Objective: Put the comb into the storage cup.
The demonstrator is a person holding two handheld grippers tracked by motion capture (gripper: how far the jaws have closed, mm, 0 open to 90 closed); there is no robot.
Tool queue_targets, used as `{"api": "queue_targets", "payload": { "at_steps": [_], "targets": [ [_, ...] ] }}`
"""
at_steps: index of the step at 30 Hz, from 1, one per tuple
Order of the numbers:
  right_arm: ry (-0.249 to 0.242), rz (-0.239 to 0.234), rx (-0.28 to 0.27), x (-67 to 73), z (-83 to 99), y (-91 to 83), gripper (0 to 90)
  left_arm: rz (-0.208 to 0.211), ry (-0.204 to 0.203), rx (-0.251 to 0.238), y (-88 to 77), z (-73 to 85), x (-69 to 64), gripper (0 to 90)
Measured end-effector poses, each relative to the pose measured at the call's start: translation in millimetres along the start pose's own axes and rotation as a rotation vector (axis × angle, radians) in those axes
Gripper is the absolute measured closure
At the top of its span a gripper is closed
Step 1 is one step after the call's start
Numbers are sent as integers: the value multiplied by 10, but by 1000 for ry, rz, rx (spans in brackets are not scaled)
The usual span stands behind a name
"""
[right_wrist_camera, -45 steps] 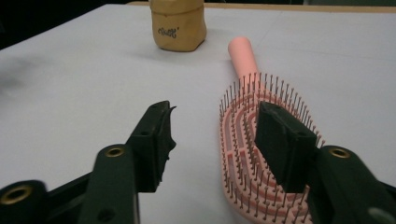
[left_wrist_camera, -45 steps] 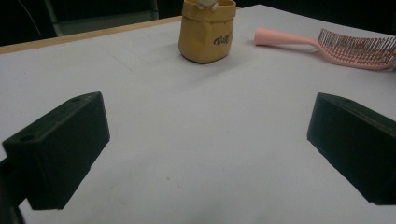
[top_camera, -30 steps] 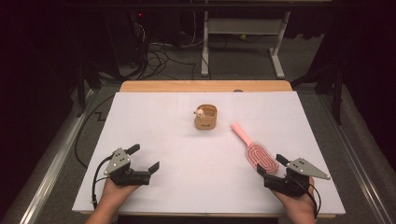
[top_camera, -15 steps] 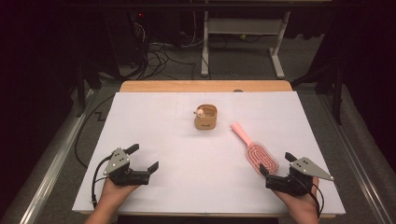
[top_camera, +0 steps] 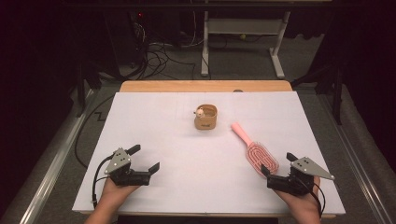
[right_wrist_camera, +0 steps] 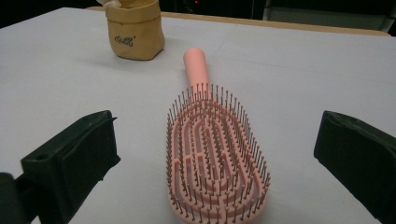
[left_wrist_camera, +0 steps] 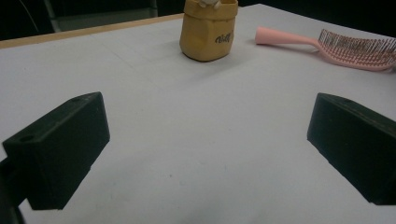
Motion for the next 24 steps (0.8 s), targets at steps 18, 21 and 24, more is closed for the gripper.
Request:
{"api": "queue_targets", "payload": {
  "at_steps": [18,21,24],
  "targets": [
    [-3,-3,41,-42,36,6,1,-15,-4,-14,-17,-9,19,0],
    [-7,-9,55,-39,41,18,1,-14,-4,-17,-19,-10,20,0],
    [-7,-12,74,-38,47,26,1,-8,-5,-12,-13,-6,17,0]
  ]
}}
Point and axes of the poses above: each handheld gripper's, and its own axes: y roughly forward along the jaws, z roughly out of its underside, x roughly to its left, the point moved 2 cm from there along y, roughly forward along the jaws, and after that the axes turned 2 degrees about -y, right-handed, at the moved point
